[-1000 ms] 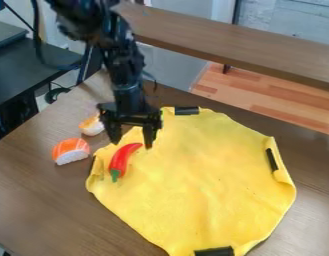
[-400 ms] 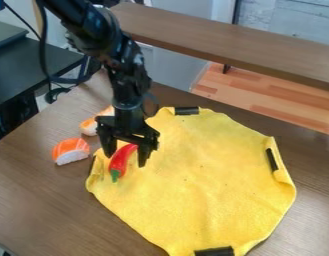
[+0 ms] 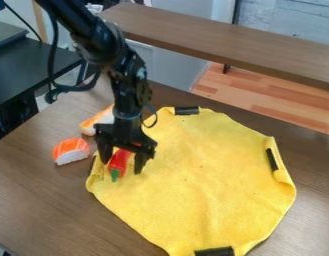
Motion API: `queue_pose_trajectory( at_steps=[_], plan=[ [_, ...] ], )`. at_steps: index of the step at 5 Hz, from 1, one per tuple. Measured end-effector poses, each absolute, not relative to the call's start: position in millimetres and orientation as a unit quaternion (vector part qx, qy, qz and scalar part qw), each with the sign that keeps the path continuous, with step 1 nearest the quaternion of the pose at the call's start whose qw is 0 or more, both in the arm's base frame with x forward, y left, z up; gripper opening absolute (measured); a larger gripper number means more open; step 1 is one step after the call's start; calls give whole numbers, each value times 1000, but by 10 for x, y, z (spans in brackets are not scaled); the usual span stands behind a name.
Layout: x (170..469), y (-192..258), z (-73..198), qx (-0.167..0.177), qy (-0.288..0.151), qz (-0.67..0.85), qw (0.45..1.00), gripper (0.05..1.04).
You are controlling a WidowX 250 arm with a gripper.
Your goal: Move the red figure from edge of the cloth to the left side of the table
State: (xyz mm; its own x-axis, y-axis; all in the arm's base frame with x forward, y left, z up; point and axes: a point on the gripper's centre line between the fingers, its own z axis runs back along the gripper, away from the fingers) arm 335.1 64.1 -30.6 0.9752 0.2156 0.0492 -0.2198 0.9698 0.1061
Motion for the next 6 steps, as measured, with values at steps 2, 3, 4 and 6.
queue_pose_trajectory(
  at_steps=[2,3,4,6],
  plan=[
    [3355,626,-313,50,-18,112,992,497],
    [3263,636,-249,13,-6,107,994,497],
    [3270,636,65,-33,-35,106,993,497],
    [3058,1127,299,-64,-59,139,986,497]
  ],
)
